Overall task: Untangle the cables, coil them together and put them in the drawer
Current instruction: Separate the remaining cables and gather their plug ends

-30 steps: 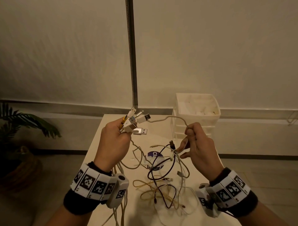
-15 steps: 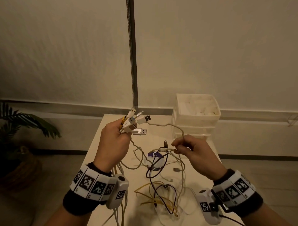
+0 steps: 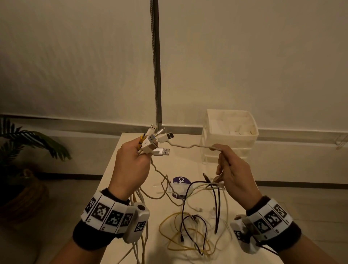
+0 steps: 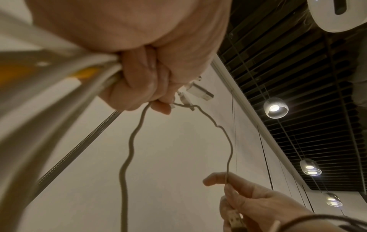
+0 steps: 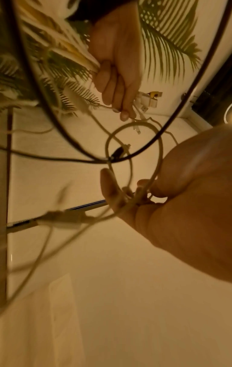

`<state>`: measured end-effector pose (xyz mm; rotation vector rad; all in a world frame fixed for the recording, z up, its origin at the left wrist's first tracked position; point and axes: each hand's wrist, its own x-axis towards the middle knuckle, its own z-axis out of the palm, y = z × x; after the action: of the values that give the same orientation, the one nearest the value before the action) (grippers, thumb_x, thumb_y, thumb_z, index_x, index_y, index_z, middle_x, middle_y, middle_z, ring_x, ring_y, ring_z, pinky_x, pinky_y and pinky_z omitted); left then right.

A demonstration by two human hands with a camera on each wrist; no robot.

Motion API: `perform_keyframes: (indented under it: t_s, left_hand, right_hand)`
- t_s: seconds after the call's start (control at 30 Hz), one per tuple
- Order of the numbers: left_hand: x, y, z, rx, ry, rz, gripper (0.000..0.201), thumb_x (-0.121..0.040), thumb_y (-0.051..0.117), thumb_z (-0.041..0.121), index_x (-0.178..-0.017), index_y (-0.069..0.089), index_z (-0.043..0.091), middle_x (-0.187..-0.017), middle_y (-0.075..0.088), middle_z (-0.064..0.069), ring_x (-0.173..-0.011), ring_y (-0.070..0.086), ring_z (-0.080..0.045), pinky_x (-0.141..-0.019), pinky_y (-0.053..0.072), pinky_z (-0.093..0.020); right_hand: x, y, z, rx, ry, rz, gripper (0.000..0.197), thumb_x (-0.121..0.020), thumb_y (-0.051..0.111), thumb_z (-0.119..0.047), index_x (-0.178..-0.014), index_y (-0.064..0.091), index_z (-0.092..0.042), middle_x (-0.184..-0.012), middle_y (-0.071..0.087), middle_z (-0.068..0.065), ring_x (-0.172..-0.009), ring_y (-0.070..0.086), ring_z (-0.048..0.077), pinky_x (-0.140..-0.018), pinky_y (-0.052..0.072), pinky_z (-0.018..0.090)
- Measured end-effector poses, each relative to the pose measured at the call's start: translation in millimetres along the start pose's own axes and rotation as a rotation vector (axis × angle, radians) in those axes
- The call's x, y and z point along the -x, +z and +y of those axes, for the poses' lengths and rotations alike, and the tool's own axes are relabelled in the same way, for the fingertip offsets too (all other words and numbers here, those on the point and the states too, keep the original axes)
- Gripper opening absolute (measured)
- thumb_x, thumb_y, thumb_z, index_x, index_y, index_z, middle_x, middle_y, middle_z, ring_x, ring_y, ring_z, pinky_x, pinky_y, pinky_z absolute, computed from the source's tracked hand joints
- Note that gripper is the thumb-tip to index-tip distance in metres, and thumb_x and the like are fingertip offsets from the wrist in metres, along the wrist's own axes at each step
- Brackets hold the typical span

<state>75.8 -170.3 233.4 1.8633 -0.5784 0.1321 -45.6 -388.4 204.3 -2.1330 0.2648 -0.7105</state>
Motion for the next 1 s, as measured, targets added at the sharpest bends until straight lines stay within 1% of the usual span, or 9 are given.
perform_keyframes:
  t_s: [0.1,0.23,0.37,0.47,0.53,0.63,0.7,0.83,1.0]
  left_hand:
    - [0,-1,0,-0.008,0.008,0.007,0.024,-0.096,0.054,0.009,-0.076,0.064,0.001,-0.064,0.052,-0.022,-0.057,0.035,-0.017,-0.056,0.031,-0.035]
    - [-1,-2,-2,-0.014,0.015,0.003,0.024,-0.095,0.053,0.007,-0.074,0.064,0.006,-0.062,0.052,-0.016,-0.058,0.036,-0.017,-0.057,0.031,-0.035]
    - [1,-2,-2,-0.033,0.028,0.002,0.026,-0.095,0.051,0.005,-0.07,0.059,0.009,-0.055,0.042,0.002,-0.052,0.029,-0.01,-0.054,0.028,-0.031]
    - [1,0,-1,-0.023,0.028,-0.01,0.024,-0.094,0.052,0.004,-0.072,0.06,0.005,-0.056,0.043,-0.001,-0.052,0.029,-0.009,-0.054,0.028,-0.031]
    - [1,2,-1,-0.018,0.027,-0.018,0.023,-0.094,0.052,0.005,-0.073,0.063,0.005,-0.056,0.045,0.0,-0.052,0.03,-0.009,-0.053,0.028,-0.03]
    - [2,2,-1,-0.035,0.031,-0.017,0.025,-0.094,0.053,0.004,-0.071,0.062,0.007,-0.055,0.045,0.004,-0.052,0.03,-0.008,-0.052,0.027,-0.03]
    - [1,1,-2,-0.032,0.024,-0.007,0.024,-0.094,0.052,0.005,-0.072,0.062,0.007,-0.054,0.044,0.006,-0.051,0.03,-0.008,-0.051,0.027,-0.027]
    - [3,2,1,-0.022,0.02,-0.001,0.025,-0.093,0.051,0.008,-0.072,0.064,0.013,-0.051,0.043,0.01,-0.05,0.033,-0.007,-0.048,0.026,-0.02]
    - [-2,-2,-5,-0.061,-0.037,0.093,0.028,-0.096,0.05,0.005,-0.069,0.058,0.001,-0.05,0.037,0.007,-0.049,0.027,-0.009,-0.051,0.026,-0.029]
  right_hand:
    - [-3,-4,5,-0.017,0.095,-0.121,0.052,-0.1,0.037,-0.004,-0.132,0.046,-0.044,-0.083,0.051,0.003,-0.065,0.055,0.016,-0.067,0.058,0.024]
    - [-6,-11,4,-0.017,0.148,-0.199,0.064,-0.091,0.04,0.013,-0.128,0.049,-0.038,-0.091,0.067,0.002,-0.073,0.067,0.009,-0.077,0.058,0.027]
    - [-8,-9,10,0.43,0.008,-0.326,0.073,-0.08,0.053,0.014,-0.139,0.042,-0.027,-0.095,0.063,-0.005,-0.077,0.06,0.009,-0.077,0.055,0.026]
    - [-11,-3,12,0.485,-0.052,-0.294,0.067,-0.075,0.048,0.018,-0.129,0.051,-0.022,-0.085,0.055,-0.005,-0.065,0.048,0.001,-0.064,0.042,0.014]
    - [-11,-3,15,0.372,-0.02,-0.23,0.064,-0.077,0.042,0.02,-0.121,0.056,-0.023,-0.08,0.054,-0.002,-0.061,0.044,0.005,-0.059,0.038,0.013]
    - [-11,-10,9,-0.031,0.196,-0.215,0.052,-0.09,0.033,0.013,-0.112,0.059,-0.027,-0.078,0.056,0.002,-0.063,0.046,0.015,-0.059,0.042,0.03]
    - [-12,-16,0,-0.22,0.278,-0.243,0.054,-0.086,0.034,0.017,-0.109,0.062,-0.023,-0.08,0.057,0.002,-0.067,0.046,0.018,-0.06,0.041,0.032]
    - [-13,-21,-13,-0.39,0.291,-0.256,0.05,-0.085,0.034,0.019,-0.109,0.064,-0.013,-0.082,0.056,0.004,-0.072,0.046,0.016,-0.062,0.04,0.029]
    - [-15,-27,-18,-0.46,0.19,-0.146,0.038,-0.079,0.039,0.013,-0.095,0.067,-0.007,-0.073,0.054,0.004,-0.071,0.046,0.014,-0.065,0.033,0.032]
